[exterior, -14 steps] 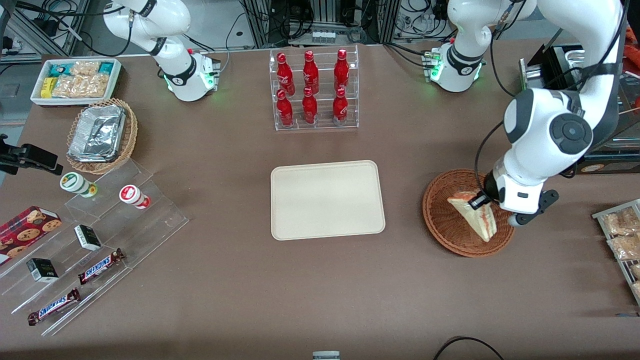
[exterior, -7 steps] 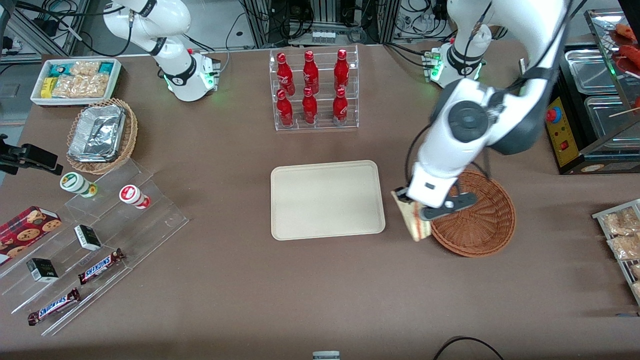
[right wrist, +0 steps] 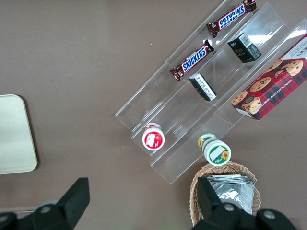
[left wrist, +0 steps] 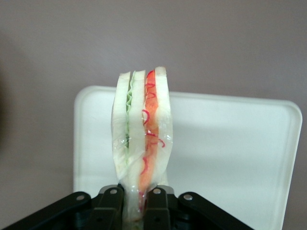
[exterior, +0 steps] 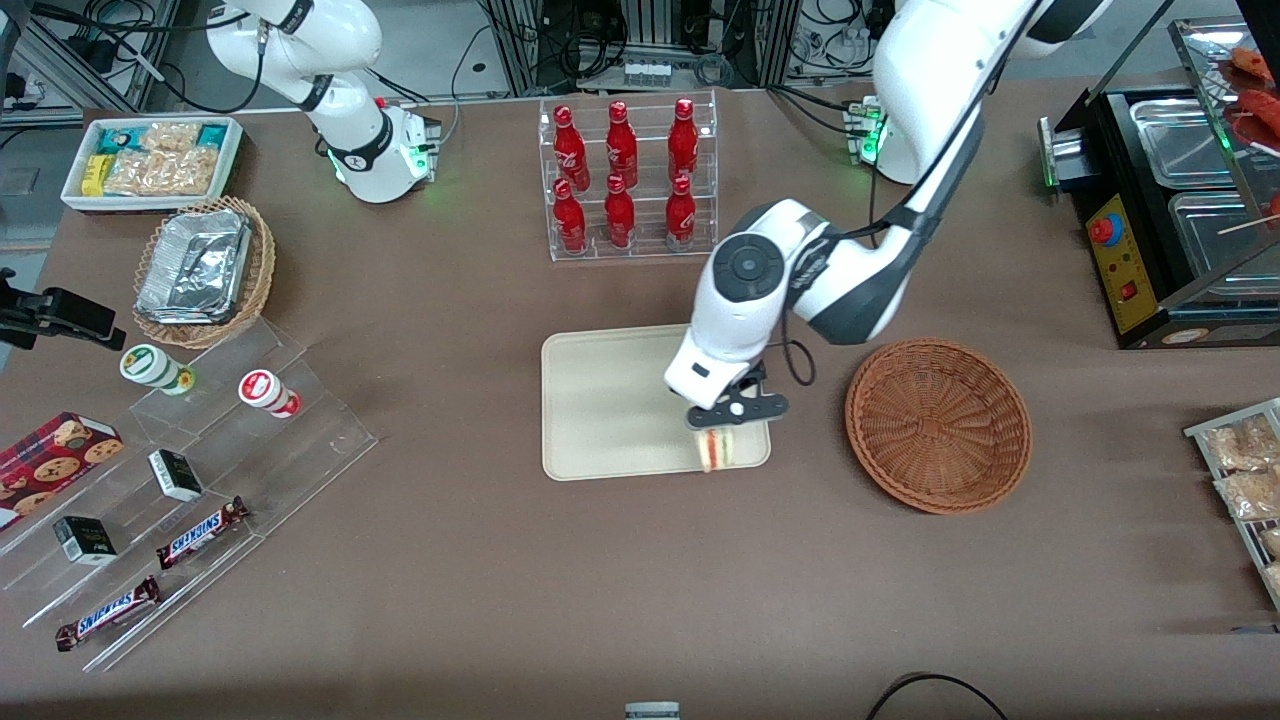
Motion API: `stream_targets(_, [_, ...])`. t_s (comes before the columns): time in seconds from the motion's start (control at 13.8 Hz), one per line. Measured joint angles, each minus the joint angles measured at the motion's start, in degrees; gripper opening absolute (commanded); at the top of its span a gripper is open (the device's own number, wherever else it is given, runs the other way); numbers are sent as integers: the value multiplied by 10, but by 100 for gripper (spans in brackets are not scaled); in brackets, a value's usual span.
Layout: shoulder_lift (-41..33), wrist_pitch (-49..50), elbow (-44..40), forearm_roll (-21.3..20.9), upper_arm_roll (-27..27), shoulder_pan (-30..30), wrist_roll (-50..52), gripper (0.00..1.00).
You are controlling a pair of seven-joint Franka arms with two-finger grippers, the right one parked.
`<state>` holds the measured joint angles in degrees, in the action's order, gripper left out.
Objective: Place sandwich from basket to tray
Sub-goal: 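Carry the sandwich with the left gripper over the cream tray, then lower the sandwich onto the tray and open the left gripper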
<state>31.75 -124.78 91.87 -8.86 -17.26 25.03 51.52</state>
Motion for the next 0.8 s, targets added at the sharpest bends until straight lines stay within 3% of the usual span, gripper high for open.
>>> stream_targets(0.58, [78, -61, -16, -2, 1, 60, 19, 3])
stream_targets(0.73, [85, -61, -17, -2, 3, 60, 19, 100])
stream_targets(0.8, [88, -61, -17, -2, 3, 60, 19, 100])
